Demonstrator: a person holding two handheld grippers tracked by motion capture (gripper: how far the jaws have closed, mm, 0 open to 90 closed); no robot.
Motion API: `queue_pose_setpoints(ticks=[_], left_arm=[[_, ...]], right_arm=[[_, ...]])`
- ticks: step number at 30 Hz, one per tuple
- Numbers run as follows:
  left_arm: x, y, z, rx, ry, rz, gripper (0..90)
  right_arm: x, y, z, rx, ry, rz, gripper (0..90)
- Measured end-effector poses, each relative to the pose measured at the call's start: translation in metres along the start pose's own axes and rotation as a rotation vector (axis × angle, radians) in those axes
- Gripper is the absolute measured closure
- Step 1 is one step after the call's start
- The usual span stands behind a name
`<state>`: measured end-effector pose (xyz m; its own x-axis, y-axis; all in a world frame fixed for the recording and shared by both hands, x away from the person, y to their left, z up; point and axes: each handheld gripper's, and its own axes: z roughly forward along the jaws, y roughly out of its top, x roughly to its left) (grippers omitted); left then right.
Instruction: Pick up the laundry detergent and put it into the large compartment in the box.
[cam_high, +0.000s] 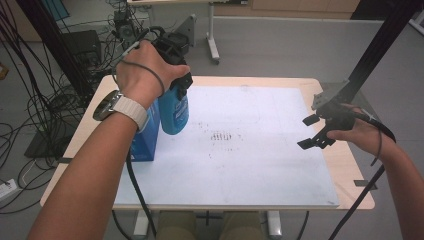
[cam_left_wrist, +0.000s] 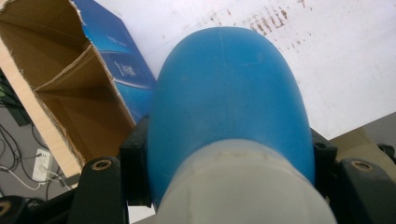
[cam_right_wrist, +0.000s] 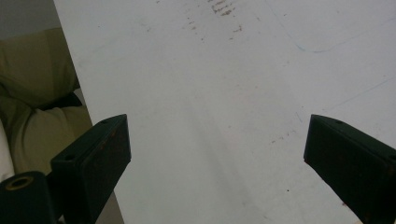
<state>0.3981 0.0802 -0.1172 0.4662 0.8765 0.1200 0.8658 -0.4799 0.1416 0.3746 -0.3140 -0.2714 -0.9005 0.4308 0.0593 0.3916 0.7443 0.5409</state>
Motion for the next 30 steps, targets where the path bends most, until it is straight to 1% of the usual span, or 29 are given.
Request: queue_pose_setpoints(ticks=[3, 6, 12, 14, 15, 18, 25, 30], left_arm=[[0.004, 0.001, -0.001, 0.004, 0.000, -0.021, 37.9], [0.006, 0.002, -0.003, 0.007, -0.003, -0.033, 37.9], [0.009, 0.003, -0.009, -0.003, -0.013, -0.062, 37.9], [0.011, 0.003, -0.012, -0.004, -0.016, -0.075, 37.9], [0.012, 0.003, -0.014, -0.004, -0.014, -0.072, 37.9], [0.014, 0.004, -0.018, -0.004, -0.006, -0.083, 37.9], [0.018, 0.004, -0.025, -0.008, -0.009, -0.130, 37.9], [0.021, 0.004, -0.030, -0.012, -0.009, -0.155, 37.9]], right_arm=[[-0.001, 0.001, 0.001, 0.003, 0.002, -0.001, 7.3], [-0.002, 0.002, 0.002, 0.005, 0.004, -0.006, 7.3], [-0.002, 0.004, 0.000, 0.006, 0.002, -0.004, 7.3], [-0.003, 0.005, 0.000, 0.006, 0.002, -0.011, 7.3], [-0.003, 0.005, -0.001, 0.008, 0.001, -0.009, 7.3], [-0.003, 0.006, -0.001, 0.007, 0.002, -0.011, 7.3], [-0.003, 0.007, -0.001, 0.006, 0.003, -0.013, 7.4], [-0.003, 0.008, -0.002, 0.007, 0.004, -0.016, 7.4]])
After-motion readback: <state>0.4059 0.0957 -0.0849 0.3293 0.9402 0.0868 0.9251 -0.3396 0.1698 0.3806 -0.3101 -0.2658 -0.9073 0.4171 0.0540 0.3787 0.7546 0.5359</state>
